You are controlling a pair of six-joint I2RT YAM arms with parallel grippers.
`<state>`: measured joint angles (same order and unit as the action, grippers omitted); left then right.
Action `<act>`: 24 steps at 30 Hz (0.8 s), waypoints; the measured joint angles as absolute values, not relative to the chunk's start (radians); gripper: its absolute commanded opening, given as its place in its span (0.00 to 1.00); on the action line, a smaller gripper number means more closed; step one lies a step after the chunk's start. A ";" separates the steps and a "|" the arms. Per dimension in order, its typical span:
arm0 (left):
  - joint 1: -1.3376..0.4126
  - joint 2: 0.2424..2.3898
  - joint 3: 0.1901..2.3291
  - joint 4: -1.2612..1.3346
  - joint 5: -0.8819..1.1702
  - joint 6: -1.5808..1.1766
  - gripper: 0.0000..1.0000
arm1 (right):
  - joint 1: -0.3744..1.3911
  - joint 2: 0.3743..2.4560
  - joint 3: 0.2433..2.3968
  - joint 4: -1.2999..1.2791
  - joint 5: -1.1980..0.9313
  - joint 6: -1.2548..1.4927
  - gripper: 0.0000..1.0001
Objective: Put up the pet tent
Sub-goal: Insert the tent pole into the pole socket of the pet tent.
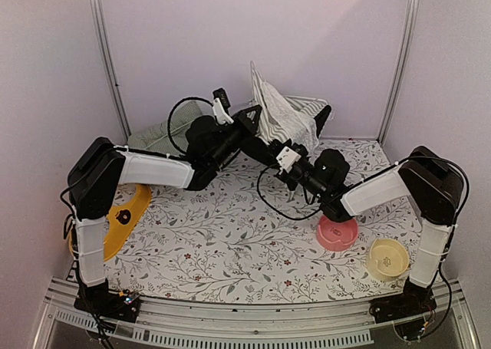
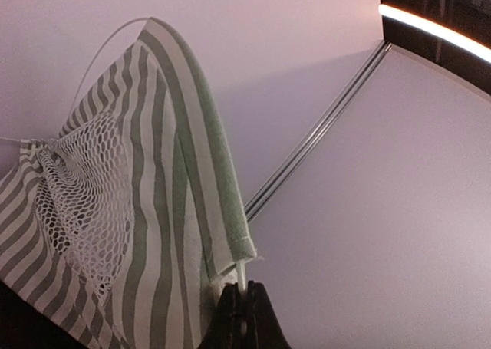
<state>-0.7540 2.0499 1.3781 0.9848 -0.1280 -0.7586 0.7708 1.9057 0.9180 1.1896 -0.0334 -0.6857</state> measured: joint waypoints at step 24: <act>-0.777 1.980 1.392 0.920 -0.258 -0.812 0.00 | 0.777 1.858 1.063 0.943 -0.040 -0.590 0.00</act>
